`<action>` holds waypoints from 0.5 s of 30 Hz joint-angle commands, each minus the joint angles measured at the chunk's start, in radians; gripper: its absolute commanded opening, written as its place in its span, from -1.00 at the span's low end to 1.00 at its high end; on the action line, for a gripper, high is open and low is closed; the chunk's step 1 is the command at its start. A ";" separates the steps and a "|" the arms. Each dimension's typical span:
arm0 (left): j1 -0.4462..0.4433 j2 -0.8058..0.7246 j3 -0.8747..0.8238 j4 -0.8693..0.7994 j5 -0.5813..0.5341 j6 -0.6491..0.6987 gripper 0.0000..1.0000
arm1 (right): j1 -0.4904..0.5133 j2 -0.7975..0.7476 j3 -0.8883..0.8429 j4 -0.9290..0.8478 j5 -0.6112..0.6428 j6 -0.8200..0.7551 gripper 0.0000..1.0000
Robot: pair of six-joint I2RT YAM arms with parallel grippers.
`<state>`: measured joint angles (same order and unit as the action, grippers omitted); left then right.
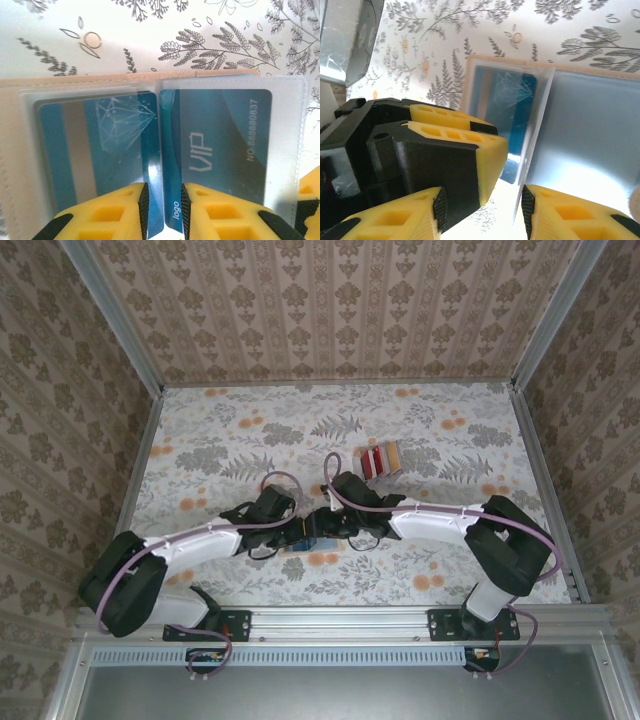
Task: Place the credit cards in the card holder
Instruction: Flip over the card slot in the card holder.
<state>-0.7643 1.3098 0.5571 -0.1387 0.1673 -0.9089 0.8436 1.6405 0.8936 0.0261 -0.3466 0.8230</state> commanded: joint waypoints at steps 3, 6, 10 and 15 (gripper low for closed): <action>-0.006 -0.091 -0.021 0.013 -0.032 -0.041 -0.46 | 0.026 0.075 0.064 0.099 -0.072 0.034 -0.03; 0.000 -0.142 -0.040 -0.007 -0.058 -0.052 -0.46 | 0.040 0.123 0.083 0.137 -0.096 0.053 -0.03; 0.014 -0.246 -0.082 -0.060 -0.109 -0.073 -0.46 | 0.058 0.166 0.119 0.147 -0.112 0.063 -0.03; 0.065 -0.442 -0.180 -0.116 -0.152 -0.121 -0.46 | 0.075 0.220 0.153 0.146 -0.124 0.063 -0.03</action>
<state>-0.7124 0.9638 0.3973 -0.2783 0.0017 -0.9806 0.9024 1.8114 1.0214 0.1436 -0.4614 0.8688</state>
